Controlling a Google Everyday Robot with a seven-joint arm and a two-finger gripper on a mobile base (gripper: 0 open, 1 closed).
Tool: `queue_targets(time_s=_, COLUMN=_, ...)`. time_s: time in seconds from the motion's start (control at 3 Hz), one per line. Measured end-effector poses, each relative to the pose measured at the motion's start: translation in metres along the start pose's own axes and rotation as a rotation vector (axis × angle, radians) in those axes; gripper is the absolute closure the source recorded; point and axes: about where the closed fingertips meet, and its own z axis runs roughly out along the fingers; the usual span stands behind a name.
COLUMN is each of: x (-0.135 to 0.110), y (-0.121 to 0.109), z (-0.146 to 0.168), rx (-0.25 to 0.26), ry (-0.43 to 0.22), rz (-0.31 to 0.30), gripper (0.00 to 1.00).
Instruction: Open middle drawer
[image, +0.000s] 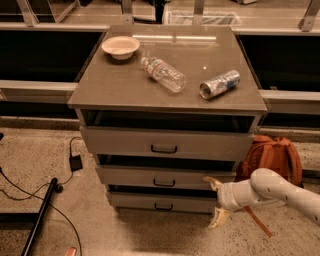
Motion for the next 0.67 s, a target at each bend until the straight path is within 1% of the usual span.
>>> queue_targets(time_s=0.33, x=0.0079, y=-0.0128, z=-0.0066, rx=0.054, ry=-0.028, rz=0.009, gripper=0.0)
queue_targets(time_s=0.67, x=0.0096, y=-0.0212, z=-0.0142, rx=0.084, ry=-0.035, rz=0.004, gripper=0.0)
